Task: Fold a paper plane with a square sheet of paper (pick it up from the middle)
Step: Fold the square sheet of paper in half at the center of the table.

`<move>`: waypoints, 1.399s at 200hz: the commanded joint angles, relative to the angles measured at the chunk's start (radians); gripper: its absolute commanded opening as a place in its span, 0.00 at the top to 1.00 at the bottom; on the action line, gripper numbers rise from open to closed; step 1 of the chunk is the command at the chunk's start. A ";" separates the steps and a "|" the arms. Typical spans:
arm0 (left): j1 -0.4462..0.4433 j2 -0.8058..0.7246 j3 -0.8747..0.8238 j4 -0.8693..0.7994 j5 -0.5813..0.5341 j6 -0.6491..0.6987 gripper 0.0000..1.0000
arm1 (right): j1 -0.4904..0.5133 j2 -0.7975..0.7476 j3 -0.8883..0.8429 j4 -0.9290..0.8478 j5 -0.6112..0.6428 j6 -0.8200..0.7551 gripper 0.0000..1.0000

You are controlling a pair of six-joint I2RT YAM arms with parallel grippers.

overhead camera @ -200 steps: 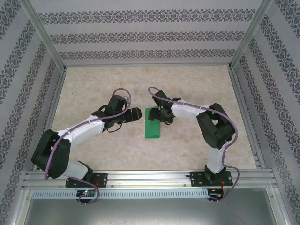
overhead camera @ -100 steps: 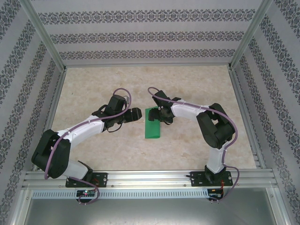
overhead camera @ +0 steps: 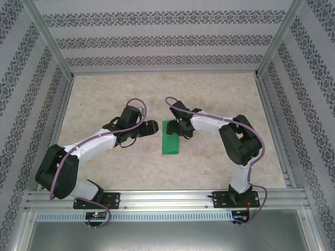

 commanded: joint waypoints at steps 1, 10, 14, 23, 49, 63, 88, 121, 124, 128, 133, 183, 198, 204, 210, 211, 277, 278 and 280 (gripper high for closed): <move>-0.013 -0.008 0.005 -0.012 0.010 0.013 0.22 | -0.006 0.035 -0.020 0.027 0.018 0.016 0.21; -0.014 -0.007 0.008 -0.014 0.010 0.014 0.22 | -0.006 0.037 -0.021 0.027 0.020 0.020 0.21; -0.013 -0.006 0.009 -0.015 0.011 0.014 0.22 | -0.006 0.039 -0.021 0.030 0.018 0.018 0.21; -0.013 -0.005 0.012 -0.017 0.012 0.017 0.22 | -0.006 0.042 -0.020 0.035 0.009 0.009 0.21; -0.013 -0.003 0.011 -0.020 0.012 0.017 0.22 | -0.005 0.052 -0.001 0.017 -0.009 -0.031 0.20; -0.014 -0.003 0.009 -0.019 0.011 0.017 0.22 | -0.004 0.054 0.004 0.014 -0.020 -0.055 0.19; -0.013 -0.005 0.008 -0.019 0.011 0.016 0.22 | -0.003 0.060 0.008 -0.005 -0.010 -0.077 0.19; -0.013 -0.005 0.006 -0.019 0.012 0.017 0.21 | 0.000 0.071 0.021 -0.033 0.011 -0.088 0.19; -0.013 -0.004 0.006 -0.020 0.012 0.016 0.21 | 0.000 0.071 0.021 -0.033 0.010 -0.090 0.19; -0.014 -0.003 0.007 -0.018 0.011 0.015 0.21 | 0.000 0.073 0.021 -0.033 0.011 -0.090 0.19; -0.013 -0.003 0.008 -0.017 0.011 0.015 0.21 | 0.000 0.073 0.022 -0.034 0.015 -0.086 0.19; -0.013 -0.002 0.012 -0.017 0.016 0.014 0.24 | -0.011 0.061 -0.009 -0.002 0.020 -0.031 0.21; -0.013 -0.003 0.008 -0.014 0.016 0.012 0.24 | -0.015 0.060 -0.016 0.012 0.007 -0.019 0.21; -0.013 -0.004 0.008 -0.014 0.016 0.012 0.24 | -0.015 0.060 -0.016 0.013 0.007 -0.016 0.21; -0.013 -0.003 0.009 -0.014 0.018 0.012 0.24 | -0.013 0.062 -0.016 0.012 0.007 -0.018 0.21; -0.013 -0.003 0.008 -0.014 0.017 0.012 0.24 | -0.013 0.063 -0.015 0.011 0.007 -0.017 0.20; -0.013 -0.002 0.006 -0.011 0.019 0.013 0.26 | -0.011 0.077 -0.007 0.001 0.008 -0.024 0.20; -0.013 -0.002 0.006 -0.011 0.019 0.013 0.26 | -0.011 0.077 -0.007 0.001 0.007 -0.024 0.20; -0.013 -0.002 0.006 -0.010 0.019 0.014 0.26 | -0.010 0.077 -0.007 0.001 0.007 -0.025 0.20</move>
